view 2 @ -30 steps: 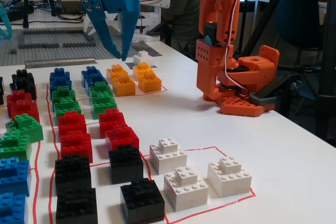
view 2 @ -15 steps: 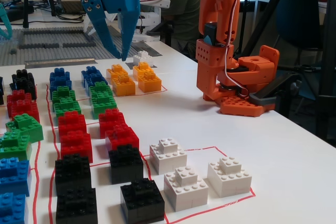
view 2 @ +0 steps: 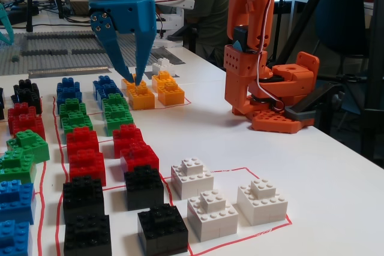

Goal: Grab the block and put it in the grey marker

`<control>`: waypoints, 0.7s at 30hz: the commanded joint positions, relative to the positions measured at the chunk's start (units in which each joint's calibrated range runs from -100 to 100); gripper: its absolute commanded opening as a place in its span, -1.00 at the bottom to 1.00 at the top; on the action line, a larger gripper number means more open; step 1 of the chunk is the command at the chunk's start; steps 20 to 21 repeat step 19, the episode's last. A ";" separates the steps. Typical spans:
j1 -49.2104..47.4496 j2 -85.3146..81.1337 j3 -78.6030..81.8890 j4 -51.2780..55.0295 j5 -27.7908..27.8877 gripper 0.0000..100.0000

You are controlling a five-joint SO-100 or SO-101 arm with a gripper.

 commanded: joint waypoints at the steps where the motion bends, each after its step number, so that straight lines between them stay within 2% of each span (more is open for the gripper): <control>1: -0.15 -2.43 -5.52 -0.59 -0.54 -1.00; 21: 0.35 1.97 -10.33 0.63 -0.29 -1.00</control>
